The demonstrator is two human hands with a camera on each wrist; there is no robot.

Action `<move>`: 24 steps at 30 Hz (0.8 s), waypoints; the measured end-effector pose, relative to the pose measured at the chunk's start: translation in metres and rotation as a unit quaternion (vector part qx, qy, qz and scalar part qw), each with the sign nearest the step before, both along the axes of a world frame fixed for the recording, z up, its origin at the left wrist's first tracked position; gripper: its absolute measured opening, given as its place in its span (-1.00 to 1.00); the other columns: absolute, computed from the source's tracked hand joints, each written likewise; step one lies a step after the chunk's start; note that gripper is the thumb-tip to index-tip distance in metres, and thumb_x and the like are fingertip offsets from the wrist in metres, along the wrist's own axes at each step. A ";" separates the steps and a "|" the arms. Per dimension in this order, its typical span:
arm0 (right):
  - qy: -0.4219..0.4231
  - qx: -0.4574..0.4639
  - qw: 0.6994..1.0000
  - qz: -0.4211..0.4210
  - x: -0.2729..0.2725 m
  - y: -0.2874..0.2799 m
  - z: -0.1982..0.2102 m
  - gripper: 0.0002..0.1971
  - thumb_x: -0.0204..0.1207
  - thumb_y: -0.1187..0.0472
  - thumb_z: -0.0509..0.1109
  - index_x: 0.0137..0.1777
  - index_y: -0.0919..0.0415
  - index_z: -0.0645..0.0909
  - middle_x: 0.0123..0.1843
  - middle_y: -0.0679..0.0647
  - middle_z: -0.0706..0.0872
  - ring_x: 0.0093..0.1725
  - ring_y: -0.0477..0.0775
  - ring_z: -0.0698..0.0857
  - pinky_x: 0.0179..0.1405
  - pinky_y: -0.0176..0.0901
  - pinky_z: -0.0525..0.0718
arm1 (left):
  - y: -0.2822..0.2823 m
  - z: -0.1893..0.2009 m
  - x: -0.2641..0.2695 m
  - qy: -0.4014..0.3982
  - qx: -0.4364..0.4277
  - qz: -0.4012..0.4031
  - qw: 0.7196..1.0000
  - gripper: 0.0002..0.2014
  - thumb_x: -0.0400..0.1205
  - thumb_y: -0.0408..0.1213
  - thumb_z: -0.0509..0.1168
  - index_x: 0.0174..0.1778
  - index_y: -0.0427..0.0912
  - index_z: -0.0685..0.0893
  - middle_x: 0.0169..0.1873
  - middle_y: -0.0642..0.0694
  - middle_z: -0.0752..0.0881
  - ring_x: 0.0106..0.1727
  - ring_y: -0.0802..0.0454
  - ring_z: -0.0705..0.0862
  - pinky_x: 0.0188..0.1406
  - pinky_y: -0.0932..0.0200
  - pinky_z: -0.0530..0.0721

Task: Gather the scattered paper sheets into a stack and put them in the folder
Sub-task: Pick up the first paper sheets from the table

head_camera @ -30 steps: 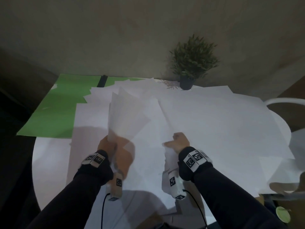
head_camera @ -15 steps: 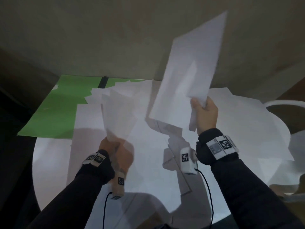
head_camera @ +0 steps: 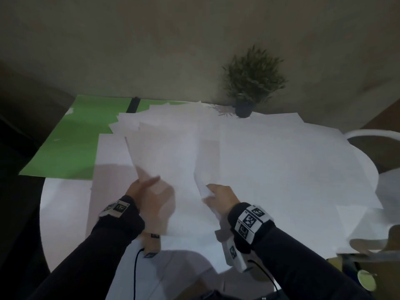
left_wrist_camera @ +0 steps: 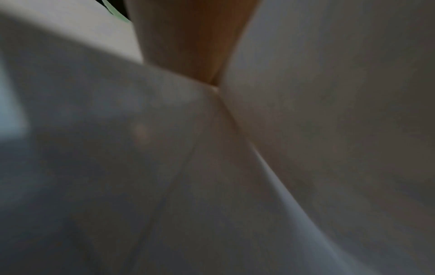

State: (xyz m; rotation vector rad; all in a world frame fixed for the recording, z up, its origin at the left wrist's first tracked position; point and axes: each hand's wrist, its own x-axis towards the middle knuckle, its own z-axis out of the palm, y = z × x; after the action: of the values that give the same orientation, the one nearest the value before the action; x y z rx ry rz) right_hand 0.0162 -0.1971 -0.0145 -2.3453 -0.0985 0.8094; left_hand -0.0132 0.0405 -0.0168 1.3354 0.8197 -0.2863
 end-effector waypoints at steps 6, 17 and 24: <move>-0.108 -0.077 0.979 -0.153 0.030 -0.037 0.007 -0.61 0.51 -0.06 0.34 0.26 0.09 0.62 0.29 0.06 0.64 0.25 0.11 0.59 0.16 -0.20 0.51 | 0.028 -0.005 -0.004 0.057 0.232 -0.045 0.970 -0.65 0.50 -0.43 0.39 0.20 -0.40 0.59 0.09 -0.38 0.69 0.10 -0.31 0.65 0.22 -0.15 0.59; -0.077 -0.164 0.983 0.023 0.012 0.021 -0.017 -0.42 0.51 -0.24 0.14 0.33 0.20 0.43 0.45 0.19 0.30 0.44 0.33 0.24 0.41 0.16 0.35 | 0.021 -0.001 -0.009 0.067 0.280 -0.088 0.954 -0.64 0.55 -0.51 0.28 0.28 -0.45 0.54 0.20 -0.45 0.64 0.21 -0.36 0.60 0.18 -0.07 0.52; -0.080 -0.027 0.994 -0.072 0.014 0.013 -0.013 -0.61 0.56 0.26 0.26 0.40 0.13 0.46 0.36 0.10 0.54 0.35 0.16 0.52 0.27 -0.15 0.48 | 0.017 -0.005 -0.013 0.052 0.227 -0.046 0.971 -0.61 0.54 -0.54 0.27 0.31 -0.37 0.54 0.13 -0.37 0.66 0.06 -0.24 0.57 0.13 -0.06 0.53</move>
State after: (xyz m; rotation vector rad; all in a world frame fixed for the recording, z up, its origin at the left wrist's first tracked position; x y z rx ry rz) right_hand 0.0301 -0.1838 -0.0278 -2.4336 0.0248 0.5602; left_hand -0.0260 0.0571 -0.0219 1.8034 0.9481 -0.2516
